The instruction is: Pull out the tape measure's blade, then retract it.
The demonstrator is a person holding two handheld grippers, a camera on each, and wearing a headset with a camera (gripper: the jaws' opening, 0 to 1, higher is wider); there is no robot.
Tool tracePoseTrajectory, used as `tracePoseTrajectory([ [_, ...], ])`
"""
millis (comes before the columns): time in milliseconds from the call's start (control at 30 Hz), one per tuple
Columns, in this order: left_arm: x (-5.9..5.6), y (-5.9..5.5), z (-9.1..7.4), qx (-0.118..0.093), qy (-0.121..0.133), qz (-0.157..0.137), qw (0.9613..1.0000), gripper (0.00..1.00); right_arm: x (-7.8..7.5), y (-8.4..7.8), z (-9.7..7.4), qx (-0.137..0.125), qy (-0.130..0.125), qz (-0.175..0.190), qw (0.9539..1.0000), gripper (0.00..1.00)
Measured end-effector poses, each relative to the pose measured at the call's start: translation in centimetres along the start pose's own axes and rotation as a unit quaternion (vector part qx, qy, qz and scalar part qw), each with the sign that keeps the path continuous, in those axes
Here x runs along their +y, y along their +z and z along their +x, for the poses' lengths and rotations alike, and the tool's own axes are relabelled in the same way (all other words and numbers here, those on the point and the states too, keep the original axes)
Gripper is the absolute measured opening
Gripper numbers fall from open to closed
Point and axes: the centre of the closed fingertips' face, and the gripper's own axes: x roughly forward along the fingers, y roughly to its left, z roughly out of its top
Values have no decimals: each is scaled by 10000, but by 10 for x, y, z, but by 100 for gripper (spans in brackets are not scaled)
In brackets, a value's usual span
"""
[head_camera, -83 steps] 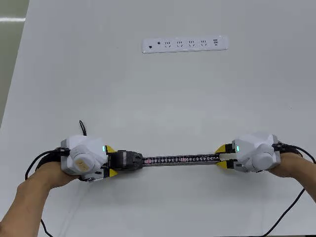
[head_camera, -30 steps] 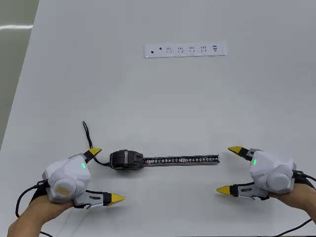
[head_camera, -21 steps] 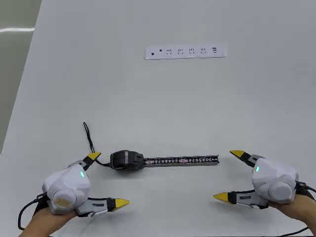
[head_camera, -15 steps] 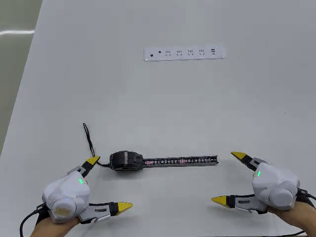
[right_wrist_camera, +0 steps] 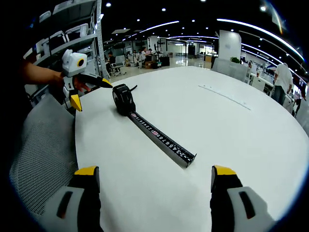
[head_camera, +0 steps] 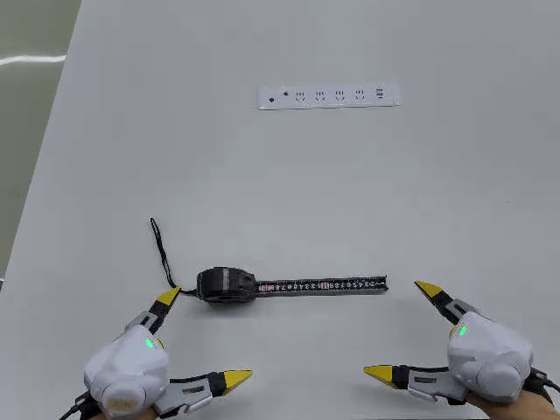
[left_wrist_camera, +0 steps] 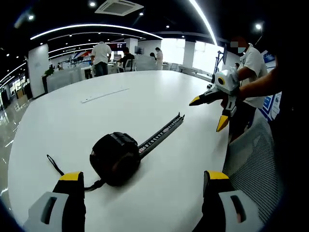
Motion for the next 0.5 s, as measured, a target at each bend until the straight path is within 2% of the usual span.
tracePoseTrajectory([
  [33,0,0,0,-4,6,-6,10000,100,0,0,0,-7,-7,12,10000,98],
  [67,-10,1,-2,-174,150,-194,9995,100,7,7,-4,-194,-260,289,9991,99],
  [200,-14,3,-6,-260,273,-230,9990,100,10,14,-6,-292,-391,340,9982,100],
  [367,-14,5,-8,-352,415,-348,9979,100,14,16,-7,-346,-491,423,9973,100],
  [500,-19,6,-8,-387,511,-425,9970,100,26,16,-5,-343,-490,506,9969,100],
])
